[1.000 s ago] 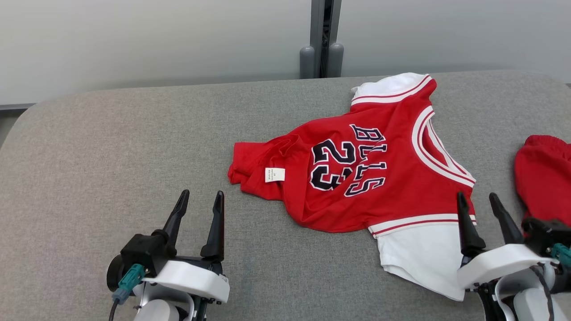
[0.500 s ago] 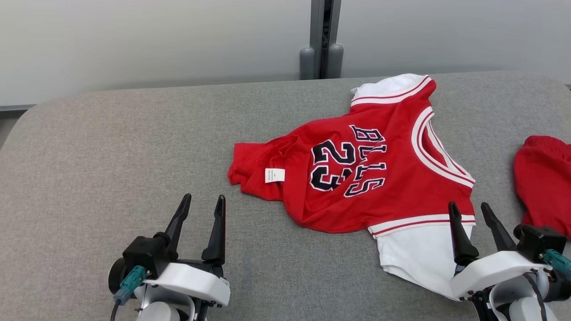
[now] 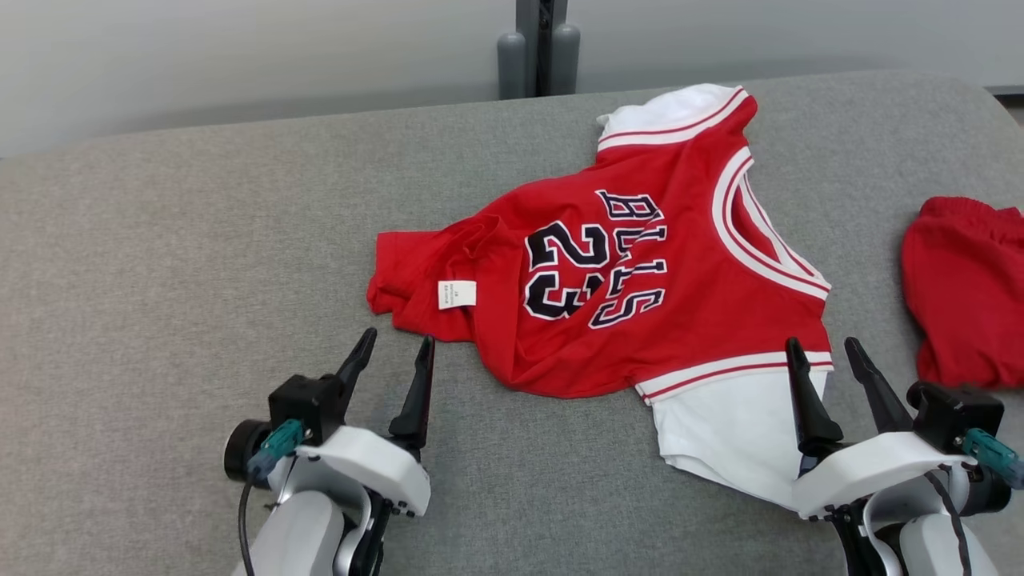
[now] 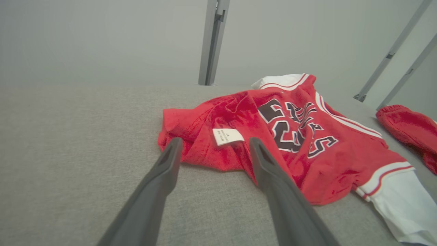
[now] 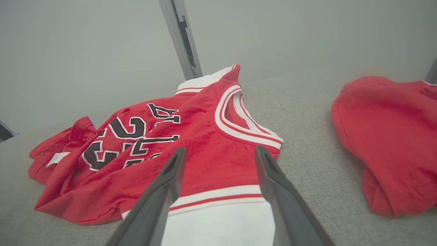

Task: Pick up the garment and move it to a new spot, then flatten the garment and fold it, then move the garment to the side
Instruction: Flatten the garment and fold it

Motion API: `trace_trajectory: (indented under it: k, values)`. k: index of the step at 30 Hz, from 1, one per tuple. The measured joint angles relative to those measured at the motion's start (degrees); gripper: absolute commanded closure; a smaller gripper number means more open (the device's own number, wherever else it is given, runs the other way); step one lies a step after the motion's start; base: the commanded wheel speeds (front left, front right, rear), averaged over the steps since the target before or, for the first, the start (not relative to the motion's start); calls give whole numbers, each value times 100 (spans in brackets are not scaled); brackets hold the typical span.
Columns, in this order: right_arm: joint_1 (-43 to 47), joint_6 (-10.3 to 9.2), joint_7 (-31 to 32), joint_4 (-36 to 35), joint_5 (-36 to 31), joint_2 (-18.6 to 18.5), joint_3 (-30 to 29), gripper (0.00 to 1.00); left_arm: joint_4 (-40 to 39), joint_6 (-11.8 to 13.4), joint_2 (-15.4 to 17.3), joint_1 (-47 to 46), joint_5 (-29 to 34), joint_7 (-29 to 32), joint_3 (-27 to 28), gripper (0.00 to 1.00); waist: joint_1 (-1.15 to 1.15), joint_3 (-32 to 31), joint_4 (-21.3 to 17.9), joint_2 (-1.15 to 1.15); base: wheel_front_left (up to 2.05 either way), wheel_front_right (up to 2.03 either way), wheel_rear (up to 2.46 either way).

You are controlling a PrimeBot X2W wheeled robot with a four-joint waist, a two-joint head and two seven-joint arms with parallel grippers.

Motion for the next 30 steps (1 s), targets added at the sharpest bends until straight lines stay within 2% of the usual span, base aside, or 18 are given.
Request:
trace_trajectory:
  k: [8, 18, 19, 23, 30]
  values:
    - [-147, 0, -77, 34, 46, 20, 171, 0, 1256, -127, -3, -1198, -412, 0, -580, 0, 0, 332, -314, 0, 0, 0, 0]
    - [-335, 0, -194, 186, 78, 31, 290, 0, 2235, -192, -4, -2119, -1510, 144, -1234, 0, 0, 581, -568, 0, 0, 0, 0]
    - [-363, 0, -208, 212, 78, 33, 328, 0, 2407, -147, -5, -2234, -1731, 187, -1330, 0, 0, 611, -610, 0, 0, 0, 0]
    - [-396, 0, -248, 254, 78, 35, 389, 0, 2739, 26, -5, -2510, -1992, 199, -1488, 0, 1, 657, -690, 0, 0, 0, 0]
    - [-411, 0, -272, 304, 78, 36, 423, 0, 3171, 285, -5, -2713, -2092, 110, -1724, 0, 1, 654, -725, 0, 0, 0, 0]
